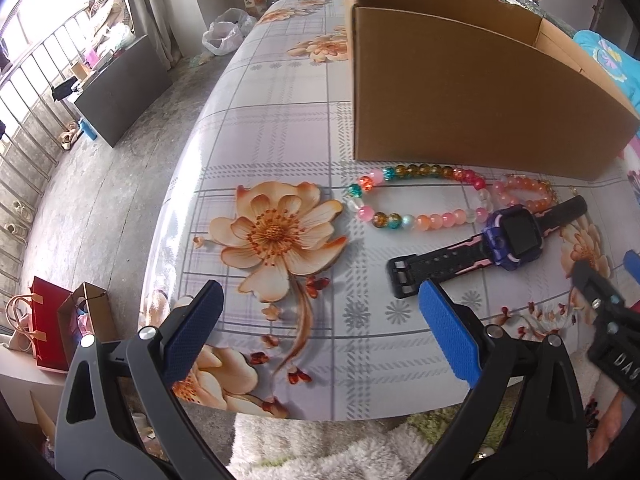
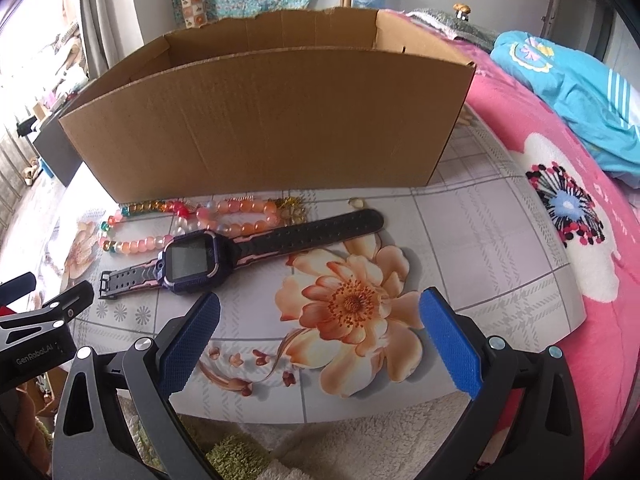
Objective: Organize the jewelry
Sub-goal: 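Grasp the black watch strap with the left tool while the right tool grasps the watch band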
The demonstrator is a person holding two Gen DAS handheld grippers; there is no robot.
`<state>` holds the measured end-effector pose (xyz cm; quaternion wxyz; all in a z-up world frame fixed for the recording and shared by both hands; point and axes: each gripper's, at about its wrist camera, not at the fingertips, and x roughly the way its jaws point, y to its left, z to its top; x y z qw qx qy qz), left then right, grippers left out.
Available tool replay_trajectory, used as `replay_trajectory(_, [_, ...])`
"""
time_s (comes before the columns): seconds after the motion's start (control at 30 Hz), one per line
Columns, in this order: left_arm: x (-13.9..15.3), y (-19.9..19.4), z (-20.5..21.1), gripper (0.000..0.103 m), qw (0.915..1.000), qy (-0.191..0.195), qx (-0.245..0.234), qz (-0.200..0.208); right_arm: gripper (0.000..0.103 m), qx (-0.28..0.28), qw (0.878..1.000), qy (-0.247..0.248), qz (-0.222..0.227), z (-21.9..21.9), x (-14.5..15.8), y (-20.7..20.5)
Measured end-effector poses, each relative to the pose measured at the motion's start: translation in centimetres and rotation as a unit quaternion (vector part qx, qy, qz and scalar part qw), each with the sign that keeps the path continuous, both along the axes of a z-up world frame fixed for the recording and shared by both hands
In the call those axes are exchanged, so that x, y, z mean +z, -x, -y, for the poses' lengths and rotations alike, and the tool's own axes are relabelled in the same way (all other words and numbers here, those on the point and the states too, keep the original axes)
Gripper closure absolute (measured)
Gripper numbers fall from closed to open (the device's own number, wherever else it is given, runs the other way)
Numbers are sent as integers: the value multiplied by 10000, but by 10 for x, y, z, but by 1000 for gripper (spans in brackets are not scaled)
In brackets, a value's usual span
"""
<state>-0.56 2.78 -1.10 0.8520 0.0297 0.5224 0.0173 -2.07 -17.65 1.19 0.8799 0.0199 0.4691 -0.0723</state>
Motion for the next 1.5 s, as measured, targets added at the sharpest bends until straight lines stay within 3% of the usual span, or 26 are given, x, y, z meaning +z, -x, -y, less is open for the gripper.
replay_trajectory(0.17, [-2,2,-15,9,9987,166,-382,302,6,287,9982,204,493,-2,3,8])
replay_trajectory(0.23, [-1,3,-22,9,9955,519,-685,397,6,397,9972,90,630,-3,4,10])
replay_trajectory(0.33, [1,4,-34,8,9822,1415,-1089,590,6,472,9962,-126,721,-5,6,6])
replay_trajectory(0.43, [1,0,-38,8,9762,1763,-1076,664,6,583,9949,-287,768,-12,8,-1])
replay_trajectory(0.53, [0,-4,-42,9,9737,1845,-1163,655,12,739,9937,-391,742,-18,7,-10])
replay_trajectory(0.6, [1,-4,-44,9,9717,1835,-1304,712,22,852,9928,-511,671,-23,6,-15])
replay_trajectory(0.77, [5,-1,-28,9,9708,1588,-1635,747,35,1003,9896,-924,462,-24,-1,-30])
replay_trajectory(0.9, [2,5,-15,9,9644,1684,-1939,622,48,1138,9868,-1103,318,-23,-6,-38])
replay_trajectory(0.97, [0,7,-11,17,9620,1752,-2020,556,52,1163,9858,-1193,223,-25,-10,-40])
replay_trajectory(1.0, [-2,8,-9,31,9612,1781,-2042,508,56,1154,9856,-1223,183,-26,-12,-38])
replay_trajectory(1.03, [-4,6,-7,38,9599,1855,-2062,404,58,1140,9853,-1261,135,-26,-15,-38])
replay_trajectory(1.07, [-7,4,-5,39,9596,1920,-2030,321,60,1114,9849,-1319,86,-25,-18,-39])
replay_trajectory(1.13, [-13,-2,-4,51,9594,2060,-1921,141,62,1099,9844,-1368,104,-23,-19,-38])
replay_trajectory(1.27, [-18,-9,-3,54,9574,2292,-1759,-20,64,1109,9835,-1426,101,-20,-22,-38])
replay_trajectory(1.4, [-20,-16,-7,54,9499,2674,-1610,-138,64,1122,9816,-1539,108,-17,-24,-35])
replay_trajectory(1.5, [-24,-23,-22,54,9327,3349,-1308,-295,64,1155,9807,-1575,111,-8,-22,-35])
